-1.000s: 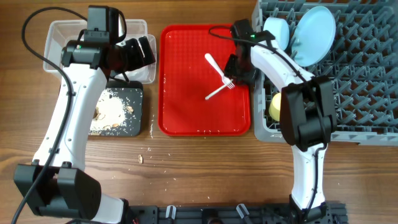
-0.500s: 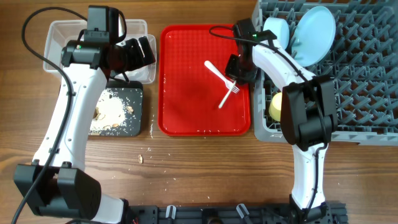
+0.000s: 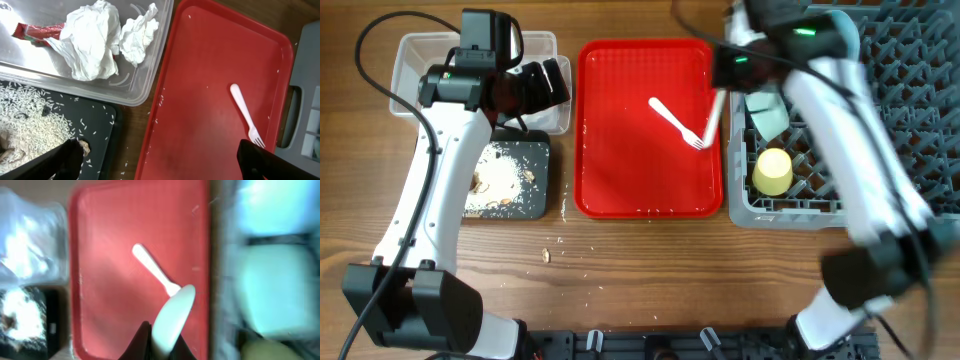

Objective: Sort waste into correct bins and load items into the dishwasher rack
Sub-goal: 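Carry the spoon into the rack and release it with the right gripper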

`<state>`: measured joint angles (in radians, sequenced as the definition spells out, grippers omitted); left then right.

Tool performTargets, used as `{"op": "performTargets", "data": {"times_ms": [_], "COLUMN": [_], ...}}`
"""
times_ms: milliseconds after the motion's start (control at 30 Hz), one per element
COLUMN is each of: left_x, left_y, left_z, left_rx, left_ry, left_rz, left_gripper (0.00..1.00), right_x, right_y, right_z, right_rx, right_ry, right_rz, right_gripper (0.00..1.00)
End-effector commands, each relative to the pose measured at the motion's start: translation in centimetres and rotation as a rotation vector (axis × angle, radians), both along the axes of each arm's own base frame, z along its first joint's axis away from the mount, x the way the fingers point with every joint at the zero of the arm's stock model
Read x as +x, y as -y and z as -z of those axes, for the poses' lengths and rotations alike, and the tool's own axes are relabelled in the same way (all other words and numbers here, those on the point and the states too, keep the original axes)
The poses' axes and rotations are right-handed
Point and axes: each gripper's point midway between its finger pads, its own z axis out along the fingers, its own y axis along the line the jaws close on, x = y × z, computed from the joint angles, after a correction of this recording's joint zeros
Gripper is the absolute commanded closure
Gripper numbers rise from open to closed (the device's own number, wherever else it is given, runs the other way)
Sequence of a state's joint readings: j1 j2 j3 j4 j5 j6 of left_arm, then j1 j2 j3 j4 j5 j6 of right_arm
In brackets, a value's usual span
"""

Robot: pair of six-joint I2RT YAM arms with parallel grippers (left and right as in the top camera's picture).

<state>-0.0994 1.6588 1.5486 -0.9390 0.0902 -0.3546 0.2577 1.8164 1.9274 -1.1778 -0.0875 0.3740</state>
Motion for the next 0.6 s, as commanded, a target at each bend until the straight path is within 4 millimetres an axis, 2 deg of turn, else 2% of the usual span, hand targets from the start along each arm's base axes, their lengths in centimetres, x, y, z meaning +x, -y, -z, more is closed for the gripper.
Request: {"op": "performTargets", "data": {"times_ms": [0,67,100,167,267,333,433,567], "left_x": [0.4,0.4,0.4,0.4,0.4,0.4,0.4,0.4], "left_y": [-0.4,-0.4,-0.4,-0.4,-0.4,-0.4,-0.4,-0.4], "left_z": [0.0,0.0,0.0,0.0,0.0,0.0,0.0,0.0], "left_rx": [0.012,0.012,0.012,0.012,0.012,0.012,0.012,0.012], "left_ry": [0.004,0.004,0.004,0.004,0.004,0.004,0.004,0.004], "left_rz": [-0.01,-0.01,-0.01,-0.01,-0.01,-0.01,-0.01,-0.01], "left_gripper": [0.0,0.0,0.0,0.0,0.0,0.0,0.0,0.0], "right_x": [-1.4,-2.2,-2.5,-2.7,-2.5,-2.0,-1.6,-1.4], "right_y": [12.0,16.3,18.9,22.7,26.3,26.8,26.2,25.5], "right_z": [-4.5,-4.5,-4.2,-2.9,0.2,2.5,6.1,8.9], "right_rx": [-0.128,-0.135,-0.121,-0.092,-0.031,0.016,0.052,0.057], "right_ry": [0.086,0.068,0.054,0.037,-0.006,-0.04,-0.092,-0.126], "right_rz": [0.431,0.585,0.68,0.828,0.94,0.945,0.928,0.911], "right_gripper": [0.96,0.96,0.96,0.96,0.96,0.96,0.94,0.85]}}
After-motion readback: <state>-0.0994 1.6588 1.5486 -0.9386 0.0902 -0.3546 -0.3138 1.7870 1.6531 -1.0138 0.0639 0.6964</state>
